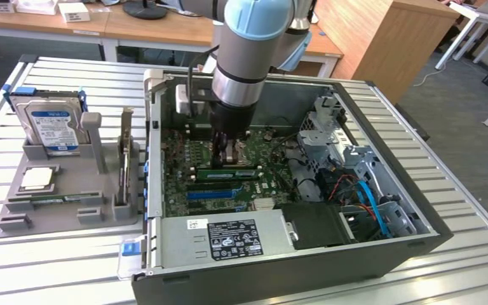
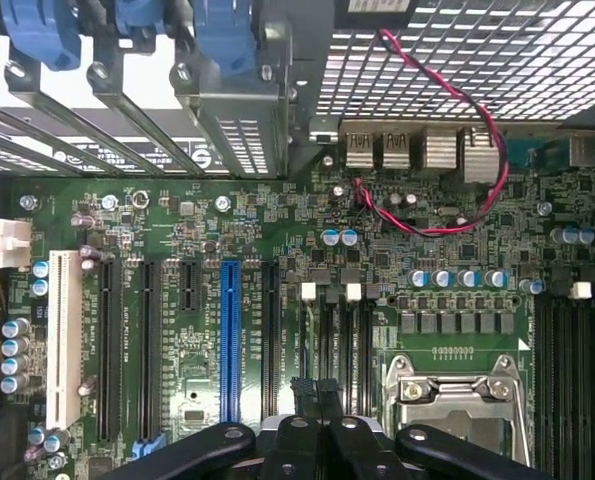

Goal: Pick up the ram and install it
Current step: 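Press down the ram until it locks into place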

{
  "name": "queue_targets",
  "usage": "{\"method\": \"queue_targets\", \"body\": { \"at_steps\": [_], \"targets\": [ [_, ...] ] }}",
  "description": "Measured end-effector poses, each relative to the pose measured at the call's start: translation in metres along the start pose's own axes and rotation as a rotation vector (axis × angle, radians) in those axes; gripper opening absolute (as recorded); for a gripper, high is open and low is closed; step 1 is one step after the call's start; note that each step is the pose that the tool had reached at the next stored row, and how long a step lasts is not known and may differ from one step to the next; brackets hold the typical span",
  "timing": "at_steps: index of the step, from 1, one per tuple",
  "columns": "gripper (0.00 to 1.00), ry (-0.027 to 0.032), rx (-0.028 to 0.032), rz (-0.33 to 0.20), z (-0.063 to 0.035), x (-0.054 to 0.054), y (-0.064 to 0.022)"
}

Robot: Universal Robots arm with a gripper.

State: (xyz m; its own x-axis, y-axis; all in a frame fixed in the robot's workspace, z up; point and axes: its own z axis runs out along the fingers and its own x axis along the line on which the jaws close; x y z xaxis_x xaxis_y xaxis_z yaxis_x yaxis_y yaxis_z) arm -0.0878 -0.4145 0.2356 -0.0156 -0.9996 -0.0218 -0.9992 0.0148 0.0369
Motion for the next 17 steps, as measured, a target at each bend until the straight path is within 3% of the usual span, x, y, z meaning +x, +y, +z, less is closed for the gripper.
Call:
{"method": "queue_targets", "body": {
  "at_steps": [17],
  "targets": [
    [0.11,0.0002,-0.0001,0.0,0.0101,0.0003,-0.0004]
  ]
}}
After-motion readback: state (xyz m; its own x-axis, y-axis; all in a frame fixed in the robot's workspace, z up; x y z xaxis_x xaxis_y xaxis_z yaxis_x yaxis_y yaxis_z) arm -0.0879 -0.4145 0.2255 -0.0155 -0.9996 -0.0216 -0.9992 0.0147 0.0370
